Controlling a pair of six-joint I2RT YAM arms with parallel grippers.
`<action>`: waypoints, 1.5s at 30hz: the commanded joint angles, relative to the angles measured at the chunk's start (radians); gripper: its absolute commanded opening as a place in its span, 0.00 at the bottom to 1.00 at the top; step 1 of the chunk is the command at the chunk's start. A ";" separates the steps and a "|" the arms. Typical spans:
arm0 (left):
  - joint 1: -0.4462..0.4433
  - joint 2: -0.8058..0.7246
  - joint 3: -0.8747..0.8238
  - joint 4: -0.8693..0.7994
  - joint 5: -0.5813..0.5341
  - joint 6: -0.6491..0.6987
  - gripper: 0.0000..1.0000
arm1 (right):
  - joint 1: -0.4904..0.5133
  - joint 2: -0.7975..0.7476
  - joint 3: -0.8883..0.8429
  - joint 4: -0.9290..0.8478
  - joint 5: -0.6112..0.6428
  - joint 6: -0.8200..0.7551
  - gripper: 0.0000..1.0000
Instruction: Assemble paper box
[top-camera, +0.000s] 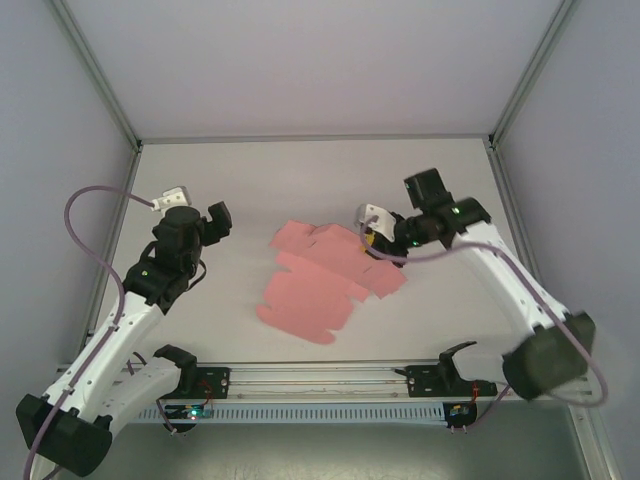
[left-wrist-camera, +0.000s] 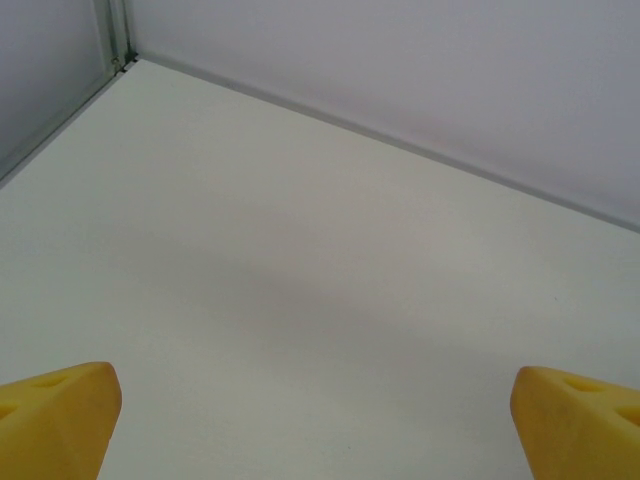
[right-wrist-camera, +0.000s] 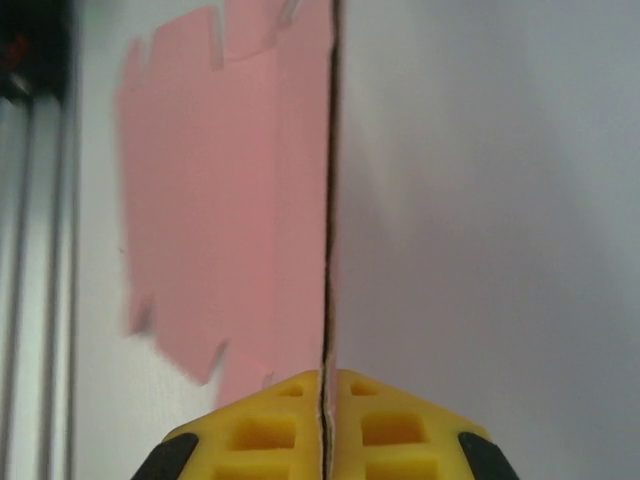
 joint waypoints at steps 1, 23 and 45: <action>0.012 0.020 -0.015 0.026 0.033 -0.015 1.00 | 0.021 0.131 0.103 -0.063 0.193 -0.148 0.05; 0.014 0.456 0.080 0.238 0.764 0.229 1.00 | 0.166 0.433 0.161 0.248 0.374 -0.125 0.10; 0.010 0.642 0.121 0.246 0.835 0.268 1.00 | 0.165 0.420 0.126 0.288 0.315 -0.092 0.04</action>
